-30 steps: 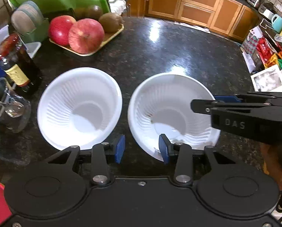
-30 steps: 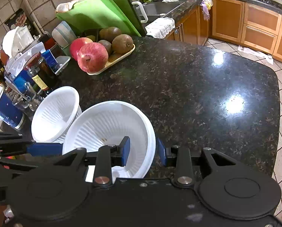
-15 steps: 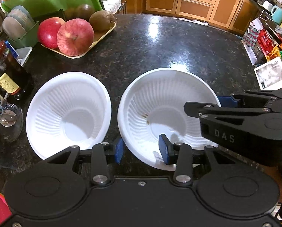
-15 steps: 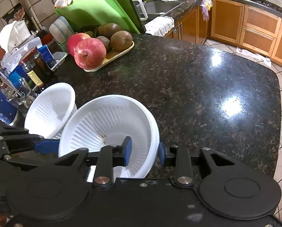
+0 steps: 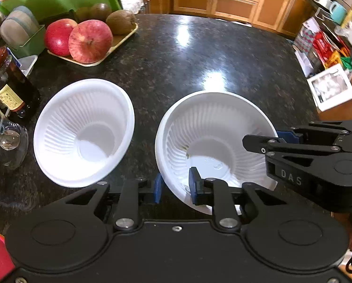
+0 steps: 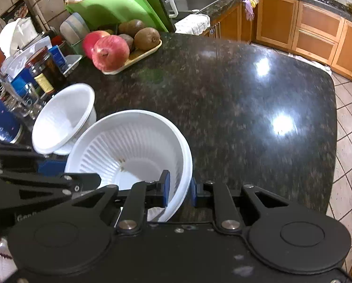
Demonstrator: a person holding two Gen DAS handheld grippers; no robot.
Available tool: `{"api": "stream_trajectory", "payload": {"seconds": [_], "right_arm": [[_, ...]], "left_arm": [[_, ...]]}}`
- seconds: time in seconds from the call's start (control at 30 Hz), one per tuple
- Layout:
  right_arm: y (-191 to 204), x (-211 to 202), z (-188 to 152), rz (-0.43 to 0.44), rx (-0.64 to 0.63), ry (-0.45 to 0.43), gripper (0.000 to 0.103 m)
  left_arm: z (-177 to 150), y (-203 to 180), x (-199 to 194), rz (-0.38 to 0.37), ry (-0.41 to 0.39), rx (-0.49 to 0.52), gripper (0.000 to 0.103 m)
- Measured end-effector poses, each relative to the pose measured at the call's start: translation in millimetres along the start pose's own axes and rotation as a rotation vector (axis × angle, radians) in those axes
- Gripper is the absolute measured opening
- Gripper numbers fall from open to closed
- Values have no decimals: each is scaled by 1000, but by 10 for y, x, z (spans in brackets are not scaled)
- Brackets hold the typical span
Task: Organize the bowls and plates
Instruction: 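Lift the second white bowl and carry it toward the first bowl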
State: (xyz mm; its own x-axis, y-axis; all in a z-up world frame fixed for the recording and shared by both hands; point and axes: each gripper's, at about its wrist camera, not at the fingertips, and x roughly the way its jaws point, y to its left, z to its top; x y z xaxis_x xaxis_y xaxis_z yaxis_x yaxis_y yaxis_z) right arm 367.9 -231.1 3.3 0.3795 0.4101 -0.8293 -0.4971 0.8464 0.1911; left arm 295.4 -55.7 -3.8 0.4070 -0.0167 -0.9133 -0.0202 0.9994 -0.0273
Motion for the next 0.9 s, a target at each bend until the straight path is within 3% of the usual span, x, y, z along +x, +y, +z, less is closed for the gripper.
{"api": "stream_trajectory", "payload": {"seconds": [0.5, 0.9], "right_arm": [[200, -453, -636, -9, 35, -10, 19], [570, -953, -879, -31, 25, -93, 19]], "left_arm": [[-487, -61, -319, -66, -21, 90, 24], [-789, -14, -766, -90, -99, 114, 24]]}}
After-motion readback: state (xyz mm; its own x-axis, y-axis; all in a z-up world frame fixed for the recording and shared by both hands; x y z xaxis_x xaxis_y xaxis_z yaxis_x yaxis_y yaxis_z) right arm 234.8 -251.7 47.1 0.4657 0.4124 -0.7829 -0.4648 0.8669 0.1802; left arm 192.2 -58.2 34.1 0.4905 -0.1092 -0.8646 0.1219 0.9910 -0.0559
